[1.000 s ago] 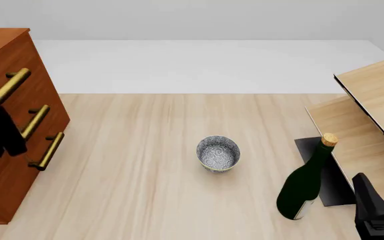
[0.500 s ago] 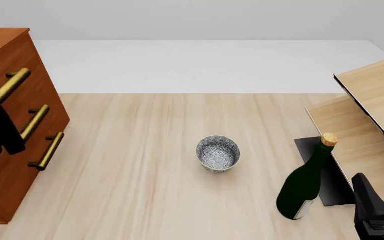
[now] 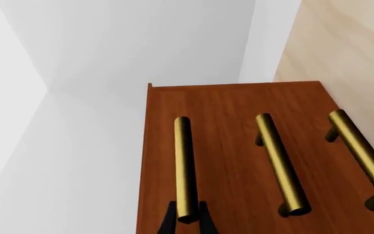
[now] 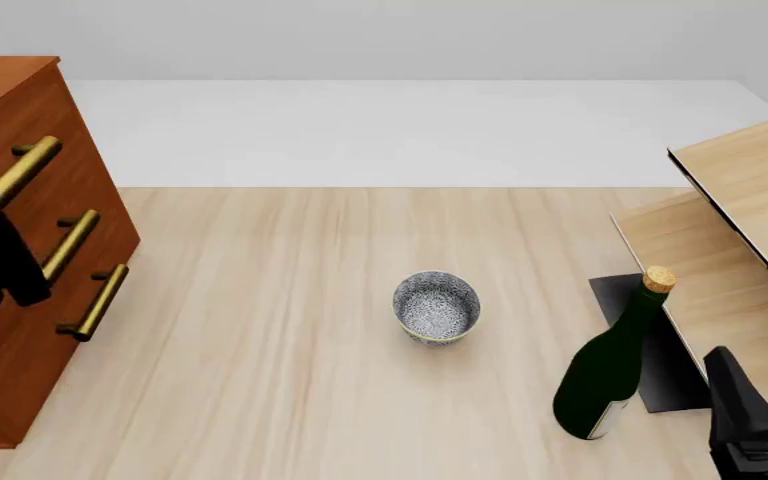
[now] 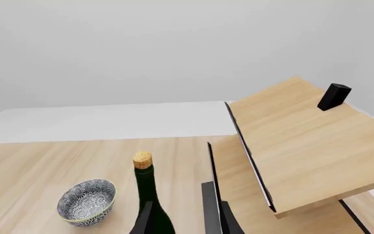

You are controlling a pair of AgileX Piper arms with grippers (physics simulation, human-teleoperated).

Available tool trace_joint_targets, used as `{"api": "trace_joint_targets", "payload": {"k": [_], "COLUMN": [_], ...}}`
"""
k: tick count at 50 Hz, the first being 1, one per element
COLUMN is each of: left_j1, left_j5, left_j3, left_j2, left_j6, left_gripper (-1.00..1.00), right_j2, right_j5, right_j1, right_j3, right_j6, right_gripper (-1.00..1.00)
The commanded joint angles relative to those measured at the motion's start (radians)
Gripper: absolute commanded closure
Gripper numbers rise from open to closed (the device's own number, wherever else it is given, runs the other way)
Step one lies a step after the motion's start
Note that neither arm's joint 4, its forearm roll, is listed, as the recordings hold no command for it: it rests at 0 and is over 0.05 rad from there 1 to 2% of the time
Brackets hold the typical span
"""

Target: Close the bottom drawer of the cabinet and open the top drawer.

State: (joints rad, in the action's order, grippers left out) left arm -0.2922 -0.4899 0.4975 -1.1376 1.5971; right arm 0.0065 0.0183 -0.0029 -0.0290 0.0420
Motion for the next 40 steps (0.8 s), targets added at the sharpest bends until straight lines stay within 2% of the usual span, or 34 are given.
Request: {"api": "trace_joint_targets", "payload": {"k": [1,40], "left_j1": [0.009,0.103], "left_j5": [0.003,0.001], "left_j3": [0.008,-0.018], "left_j2": [0.003,0.036], "left_j6": [0.012,0.060], "left_gripper": [1.00,1.00], "right_j2": [0.000,0.009], "right_j5": [0.001,-0.004], "right_j1": [-0.003,-0.009], "right_j3": [-0.001,-0.006], "right_j6": [0.004,0.028], "right_gripper": [-1.00,-1.00]}}
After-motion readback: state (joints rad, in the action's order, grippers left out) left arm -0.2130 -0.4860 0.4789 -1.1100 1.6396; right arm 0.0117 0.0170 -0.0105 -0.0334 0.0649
